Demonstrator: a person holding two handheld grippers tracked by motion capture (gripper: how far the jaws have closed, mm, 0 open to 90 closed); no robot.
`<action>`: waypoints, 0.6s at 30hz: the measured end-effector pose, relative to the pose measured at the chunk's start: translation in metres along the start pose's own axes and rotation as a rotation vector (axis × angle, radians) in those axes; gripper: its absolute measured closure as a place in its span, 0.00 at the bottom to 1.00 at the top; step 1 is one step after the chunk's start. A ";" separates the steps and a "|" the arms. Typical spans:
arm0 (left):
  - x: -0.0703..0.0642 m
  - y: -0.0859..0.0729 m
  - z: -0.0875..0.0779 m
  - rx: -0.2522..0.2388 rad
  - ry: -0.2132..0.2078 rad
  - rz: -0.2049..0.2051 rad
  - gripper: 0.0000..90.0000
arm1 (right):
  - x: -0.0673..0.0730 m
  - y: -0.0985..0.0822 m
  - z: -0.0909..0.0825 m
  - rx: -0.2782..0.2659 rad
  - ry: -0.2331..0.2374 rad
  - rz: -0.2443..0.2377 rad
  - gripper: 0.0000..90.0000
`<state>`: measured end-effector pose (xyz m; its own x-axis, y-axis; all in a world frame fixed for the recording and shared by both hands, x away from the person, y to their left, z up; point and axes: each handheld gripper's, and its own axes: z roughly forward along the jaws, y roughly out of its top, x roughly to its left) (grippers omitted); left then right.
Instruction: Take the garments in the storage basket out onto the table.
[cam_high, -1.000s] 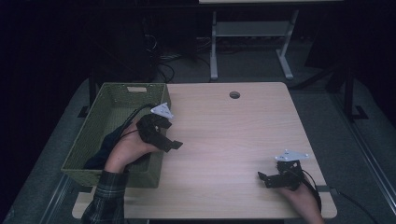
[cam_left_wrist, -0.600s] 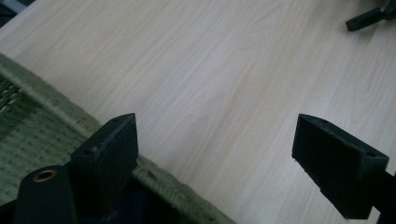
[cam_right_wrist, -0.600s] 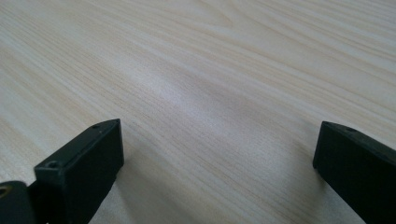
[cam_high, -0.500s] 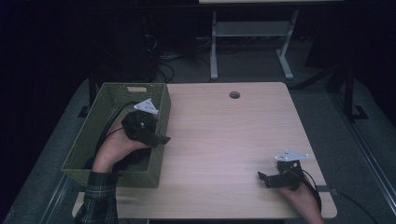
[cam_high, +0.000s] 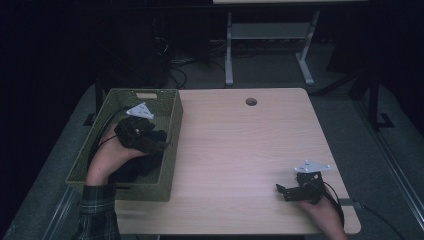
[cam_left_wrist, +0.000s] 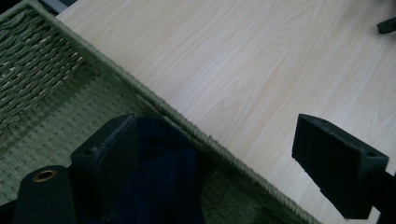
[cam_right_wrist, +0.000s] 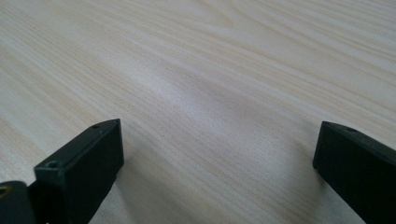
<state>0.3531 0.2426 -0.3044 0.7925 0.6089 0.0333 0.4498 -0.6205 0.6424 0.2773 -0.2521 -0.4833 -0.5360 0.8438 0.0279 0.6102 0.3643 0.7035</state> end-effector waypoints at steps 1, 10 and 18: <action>0.001 -0.001 -0.001 0.001 0.003 -0.002 0.16 | 0.000 0.000 0.000 0.000 0.000 0.000 0.02; 0.012 -0.011 -0.011 -0.001 0.044 -0.027 0.16 | 0.000 0.000 0.000 0.001 0.000 -0.001 0.02; 0.025 -0.023 -0.020 0.004 0.082 -0.058 0.16 | 0.000 0.000 0.000 0.001 0.000 -0.001 0.02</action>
<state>0.3542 0.2813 -0.3032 0.7287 0.6823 0.0586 0.4957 -0.5845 0.6423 0.2773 -0.2522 -0.4832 -0.5365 0.8434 0.0274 0.6101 0.3653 0.7031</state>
